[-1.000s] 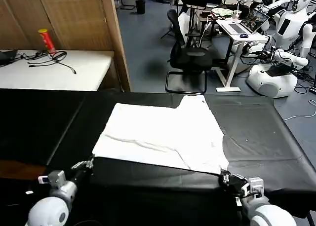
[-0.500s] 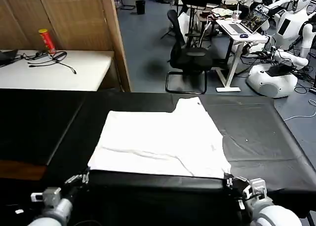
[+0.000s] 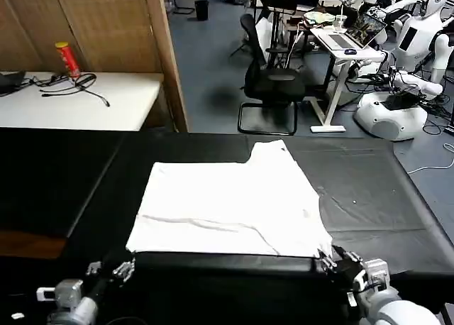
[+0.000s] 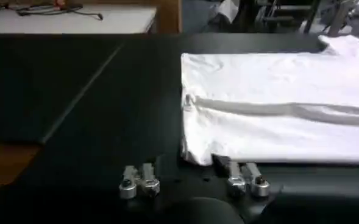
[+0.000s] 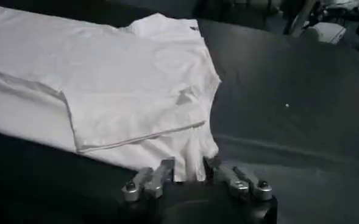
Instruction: Fold and organize the clothes.
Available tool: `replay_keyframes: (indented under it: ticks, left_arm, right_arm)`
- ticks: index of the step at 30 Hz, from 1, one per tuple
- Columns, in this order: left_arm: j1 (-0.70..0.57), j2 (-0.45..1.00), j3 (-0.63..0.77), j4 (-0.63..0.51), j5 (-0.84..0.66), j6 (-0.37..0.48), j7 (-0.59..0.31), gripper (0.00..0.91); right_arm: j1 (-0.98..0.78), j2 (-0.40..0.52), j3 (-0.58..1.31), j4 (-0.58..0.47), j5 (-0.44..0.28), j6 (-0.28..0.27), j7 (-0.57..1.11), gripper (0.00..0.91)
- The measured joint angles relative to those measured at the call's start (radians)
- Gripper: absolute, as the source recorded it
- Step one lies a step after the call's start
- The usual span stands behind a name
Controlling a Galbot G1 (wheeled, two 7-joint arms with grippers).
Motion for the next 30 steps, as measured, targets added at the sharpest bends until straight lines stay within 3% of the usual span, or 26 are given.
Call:
replay_keyframes:
  ticks: [4,7,12,20,30]
  left_arm:
    - [-0.075,0.019,0.002,0.021,-0.061,-0.006,0.032,0.878]
    - [-0.178,0.035,0.030,0.055,-0.114,0.035,-0.002,0.878]
    - [-0.397,0.065,0.097,0.159,-0.169,0.083,-0.012,0.878]
    - [-0.718,0.117,0.238,0.405,-0.185,0.103,-0.009,0.878]
    - [-1.012,0.120,0.408,0.707,-0.188,0.137,0.022,0.878]
  right_arm:
    - [0.099,0.004,-0.006,-0.048,0.013,0.046,-0.011,0.878]
    - [0.212,0.016,-0.037,-0.123,0.019,0.087,-0.007,0.878]
    - [0.403,0.022,-0.109,-0.252,0.022,0.111,0.016,0.878]
    - [0.696,0.040,-0.255,-0.504,0.024,0.114,0.061,0.878]
    - [0.988,0.104,-0.427,-0.826,0.040,0.098,0.065,0.878]
